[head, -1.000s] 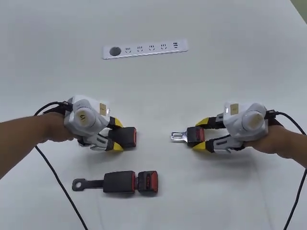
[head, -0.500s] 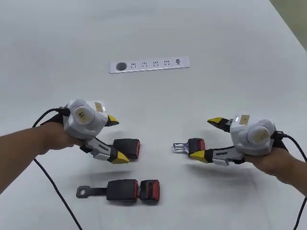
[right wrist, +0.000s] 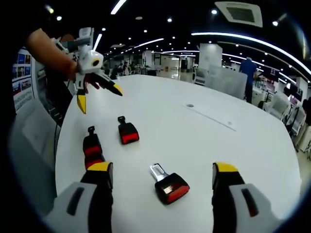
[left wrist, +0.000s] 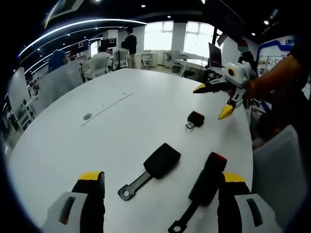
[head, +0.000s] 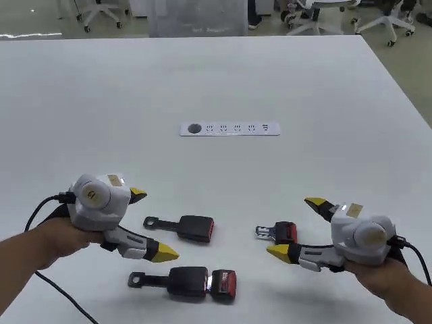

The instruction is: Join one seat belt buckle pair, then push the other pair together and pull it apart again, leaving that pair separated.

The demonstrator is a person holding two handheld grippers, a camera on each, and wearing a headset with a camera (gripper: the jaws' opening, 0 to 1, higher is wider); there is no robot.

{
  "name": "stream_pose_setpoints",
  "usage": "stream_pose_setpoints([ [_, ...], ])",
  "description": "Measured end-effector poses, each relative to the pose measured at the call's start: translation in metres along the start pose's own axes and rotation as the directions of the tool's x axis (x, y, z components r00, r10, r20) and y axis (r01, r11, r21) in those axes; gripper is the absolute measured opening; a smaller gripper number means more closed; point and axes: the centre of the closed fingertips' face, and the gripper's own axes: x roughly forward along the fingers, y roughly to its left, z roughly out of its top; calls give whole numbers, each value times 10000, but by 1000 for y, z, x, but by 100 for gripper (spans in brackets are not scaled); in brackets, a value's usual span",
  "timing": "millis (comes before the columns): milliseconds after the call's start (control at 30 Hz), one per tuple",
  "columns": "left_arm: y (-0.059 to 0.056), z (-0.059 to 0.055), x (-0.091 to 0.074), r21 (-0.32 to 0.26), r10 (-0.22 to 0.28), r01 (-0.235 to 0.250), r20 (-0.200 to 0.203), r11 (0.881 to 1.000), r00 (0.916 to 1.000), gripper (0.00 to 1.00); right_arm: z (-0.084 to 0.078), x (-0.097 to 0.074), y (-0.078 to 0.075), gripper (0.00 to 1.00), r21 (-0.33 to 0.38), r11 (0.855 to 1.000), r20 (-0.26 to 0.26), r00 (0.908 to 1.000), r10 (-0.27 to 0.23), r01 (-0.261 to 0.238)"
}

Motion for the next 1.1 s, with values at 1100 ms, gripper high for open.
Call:
stream_pose_setpoints([
  [1100,-38,-49,-85,-760,974,-829,2124,9937,9723,100,8,-56,102,97,175,9981,525,9968,-603,595],
])
